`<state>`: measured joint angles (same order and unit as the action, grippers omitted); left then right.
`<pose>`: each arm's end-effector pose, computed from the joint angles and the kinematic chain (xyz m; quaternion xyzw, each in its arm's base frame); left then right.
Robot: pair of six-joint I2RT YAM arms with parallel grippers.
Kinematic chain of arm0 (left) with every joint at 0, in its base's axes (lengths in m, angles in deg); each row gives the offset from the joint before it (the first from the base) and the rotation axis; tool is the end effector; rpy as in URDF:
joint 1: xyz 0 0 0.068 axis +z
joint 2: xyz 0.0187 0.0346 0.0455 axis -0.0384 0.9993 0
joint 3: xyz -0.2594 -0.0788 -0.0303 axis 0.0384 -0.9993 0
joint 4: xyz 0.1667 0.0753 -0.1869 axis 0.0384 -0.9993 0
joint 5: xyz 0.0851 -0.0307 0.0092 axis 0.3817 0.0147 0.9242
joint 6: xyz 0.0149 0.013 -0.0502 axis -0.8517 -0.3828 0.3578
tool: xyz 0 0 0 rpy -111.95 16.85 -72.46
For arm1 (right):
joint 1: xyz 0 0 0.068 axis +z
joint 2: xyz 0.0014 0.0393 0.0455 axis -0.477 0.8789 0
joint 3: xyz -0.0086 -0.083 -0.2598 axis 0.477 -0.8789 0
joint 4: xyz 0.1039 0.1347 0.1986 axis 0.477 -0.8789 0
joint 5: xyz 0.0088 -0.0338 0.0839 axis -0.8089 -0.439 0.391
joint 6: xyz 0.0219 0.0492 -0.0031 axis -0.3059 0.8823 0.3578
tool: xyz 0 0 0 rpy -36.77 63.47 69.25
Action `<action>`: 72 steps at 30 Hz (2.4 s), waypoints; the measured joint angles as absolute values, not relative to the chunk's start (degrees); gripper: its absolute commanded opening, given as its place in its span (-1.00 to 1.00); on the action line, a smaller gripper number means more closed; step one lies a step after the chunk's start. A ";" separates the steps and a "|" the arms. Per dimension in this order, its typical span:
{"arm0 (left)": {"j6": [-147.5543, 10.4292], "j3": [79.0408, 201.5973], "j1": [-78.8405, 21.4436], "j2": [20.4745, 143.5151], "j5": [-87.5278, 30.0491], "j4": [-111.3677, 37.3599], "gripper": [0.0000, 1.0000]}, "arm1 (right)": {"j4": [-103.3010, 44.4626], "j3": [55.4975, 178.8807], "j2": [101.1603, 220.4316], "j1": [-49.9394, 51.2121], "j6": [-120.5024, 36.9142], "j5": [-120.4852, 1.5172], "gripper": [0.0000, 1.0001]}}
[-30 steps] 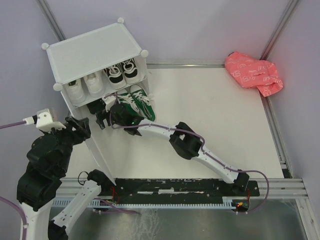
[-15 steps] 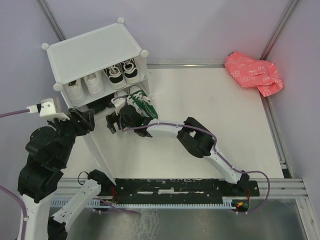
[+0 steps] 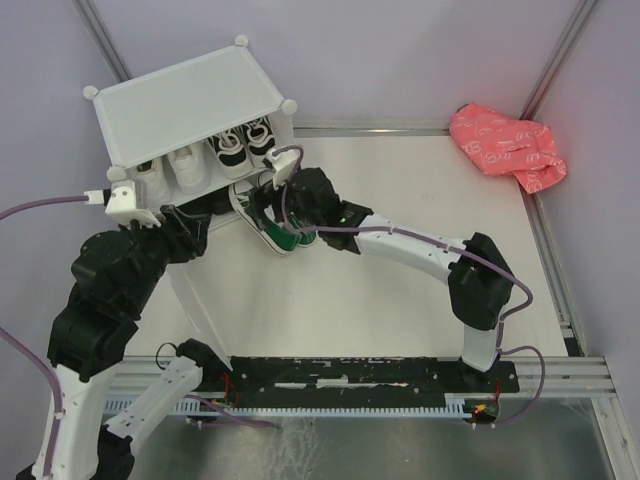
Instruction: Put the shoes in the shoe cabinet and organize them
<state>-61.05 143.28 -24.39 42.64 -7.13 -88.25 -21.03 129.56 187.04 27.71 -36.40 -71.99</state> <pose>0.0642 -0.0174 0.4509 -0.0540 0.7629 -0.1416 0.6285 0.2567 0.3780 0.3193 -0.2649 0.7276 0.3280 0.5411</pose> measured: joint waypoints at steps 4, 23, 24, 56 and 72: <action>-59.78 143.22 -24.39 46.05 -9.30 -88.23 0.20 | -24.62 128.58 186.83 19.96 -32.90 -70.02 0.98; -58.89 130.39 -24.39 58.97 -0.38 -75.93 0.98 | -25.84 119.60 187.46 7.41 -25.65 -62.57 0.98; -59.37 128.57 -24.39 60.15 0.34 -73.98 0.98 | -25.75 118.92 187.59 6.95 -25.30 -62.09 0.98; -71.24 120.07 -19.26 82.20 13.85 -50.31 0.70 | -21.71 117.41 194.58 3.65 -21.56 -52.58 0.98; -70.23 131.13 -19.04 64.72 -8.12 -56.32 0.67 | -29.69 122.41 195.11 7.72 -29.82 -52.34 0.99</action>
